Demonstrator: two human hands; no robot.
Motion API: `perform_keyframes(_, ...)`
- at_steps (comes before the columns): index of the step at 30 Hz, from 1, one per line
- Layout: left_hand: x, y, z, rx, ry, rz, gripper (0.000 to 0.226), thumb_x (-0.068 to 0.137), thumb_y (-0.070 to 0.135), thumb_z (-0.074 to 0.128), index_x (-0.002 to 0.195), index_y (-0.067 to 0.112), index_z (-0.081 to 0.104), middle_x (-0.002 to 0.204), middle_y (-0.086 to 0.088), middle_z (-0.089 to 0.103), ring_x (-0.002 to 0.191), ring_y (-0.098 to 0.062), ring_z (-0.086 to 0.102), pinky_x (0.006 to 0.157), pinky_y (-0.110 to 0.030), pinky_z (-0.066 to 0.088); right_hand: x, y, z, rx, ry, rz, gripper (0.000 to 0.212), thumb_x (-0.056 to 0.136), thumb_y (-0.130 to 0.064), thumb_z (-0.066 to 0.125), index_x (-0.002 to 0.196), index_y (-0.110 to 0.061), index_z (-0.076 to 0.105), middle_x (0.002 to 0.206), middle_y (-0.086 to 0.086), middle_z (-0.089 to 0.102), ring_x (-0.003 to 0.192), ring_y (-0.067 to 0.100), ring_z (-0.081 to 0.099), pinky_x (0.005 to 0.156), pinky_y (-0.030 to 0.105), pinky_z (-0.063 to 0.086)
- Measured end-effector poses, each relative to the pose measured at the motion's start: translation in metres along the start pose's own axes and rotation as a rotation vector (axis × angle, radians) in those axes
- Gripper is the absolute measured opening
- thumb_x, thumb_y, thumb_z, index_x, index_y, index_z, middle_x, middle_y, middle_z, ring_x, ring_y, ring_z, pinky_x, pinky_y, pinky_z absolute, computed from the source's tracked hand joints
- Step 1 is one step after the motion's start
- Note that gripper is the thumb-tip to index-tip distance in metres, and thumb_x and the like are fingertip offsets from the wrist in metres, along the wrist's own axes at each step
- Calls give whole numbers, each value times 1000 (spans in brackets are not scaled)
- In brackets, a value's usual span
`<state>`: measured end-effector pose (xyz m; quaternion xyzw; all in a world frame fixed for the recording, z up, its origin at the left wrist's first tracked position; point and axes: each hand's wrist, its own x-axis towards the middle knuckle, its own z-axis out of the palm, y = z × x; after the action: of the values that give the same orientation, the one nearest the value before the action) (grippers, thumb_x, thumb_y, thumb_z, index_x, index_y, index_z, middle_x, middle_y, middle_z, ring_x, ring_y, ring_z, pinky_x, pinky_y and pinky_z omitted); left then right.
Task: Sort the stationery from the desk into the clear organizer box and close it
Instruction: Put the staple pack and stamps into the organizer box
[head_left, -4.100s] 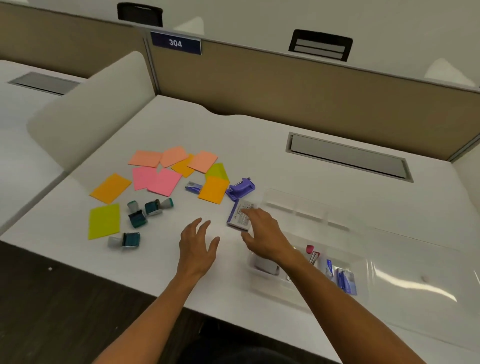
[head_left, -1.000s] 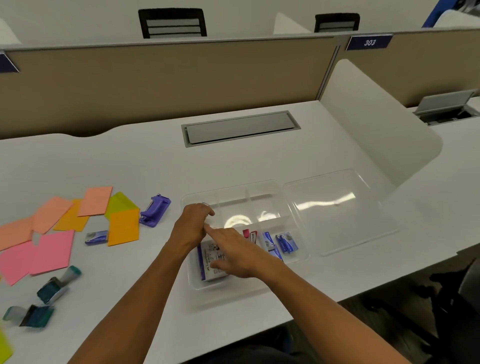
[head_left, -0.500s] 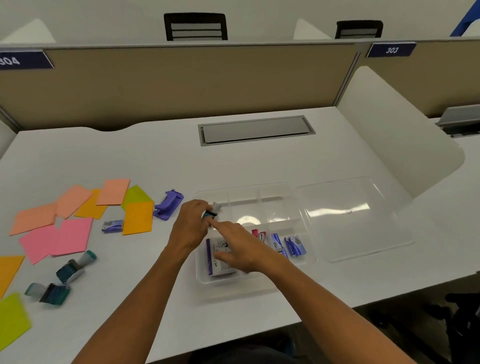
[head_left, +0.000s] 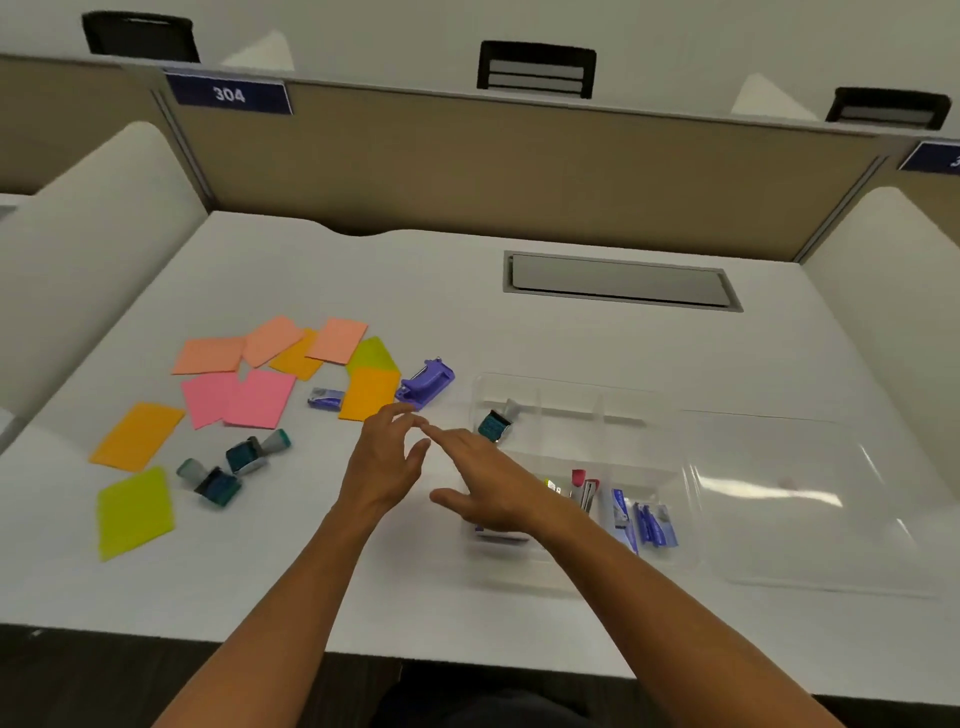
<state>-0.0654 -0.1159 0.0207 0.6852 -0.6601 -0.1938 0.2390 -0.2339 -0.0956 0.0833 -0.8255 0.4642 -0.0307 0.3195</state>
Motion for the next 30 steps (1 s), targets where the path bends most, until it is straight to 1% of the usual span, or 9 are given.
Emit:
perform_keyframes(4,-14,-22,-18,-8,66,-54,32,88,26,66,119,19,62,142,-4,48,130,-23,43,106,-36,38,17,-13,7,-38,-61,-30,81,94,-38,60,155,-32,7,161,2,23,142,24,31,115,40,30)
perform_keyframes(8,-27,-47,-33,-14,132,-120,31,88,26,66,118,20,63,142,-4,48,131,-23,42,107,-39,36,35,-27,17,-75,-110,-68,80,95,-40,59,155,-32,8,162,1,18,144,23,26,116,40,26)
perform_keyframes(12,-41,-76,-45,-9,182,-191,32,87,25,68,118,19,63,141,-6,48,132,-25,41,107,-41,35,55,-41,28,-95,-140,-117,80,94,-39,60,155,-32,9,162,0,18,145,23,26,115,40,27)
perform_keyframes(16,-52,-105,-57,11,230,-263,36,85,25,70,120,21,61,142,-7,46,134,-26,38,107,-42,36,74,-60,39,-110,-177,-164,79,94,-38,61,155,-31,11,162,1,18,144,23,27,116,42,30)
perform_keyframes(20,-59,-126,-70,91,267,-362,46,83,25,72,126,17,57,144,-9,40,135,-28,35,108,-45,38,94,-79,52,-135,-213,-191,81,93,-38,63,155,-30,11,161,3,18,143,25,28,115,44,32)
perform_keyframes(23,-63,-143,-79,102,271,-417,52,83,25,72,131,14,54,151,-9,32,139,-30,27,110,-46,37,110,-93,61,-156,-229,-200,83,92,-38,63,155,-28,10,161,4,16,143,27,27,115,44,32)
perform_keyframes(26,-64,-159,-84,110,248,-444,59,83,26,72,136,15,48,155,-9,25,143,-32,18,113,-47,31,126,-106,67,-174,-241,-209,82,93,-38,62,155,-25,10,162,6,12,144,28,25,116,43,31)
perform_keyframes(30,-63,-170,-87,207,175,-440,64,84,32,70,140,15,43,157,-12,21,144,-37,15,113,-50,28,146,-117,78,-241,-228,-209,85,93,-37,63,156,-23,7,164,6,4,147,29,19,117,43,28)
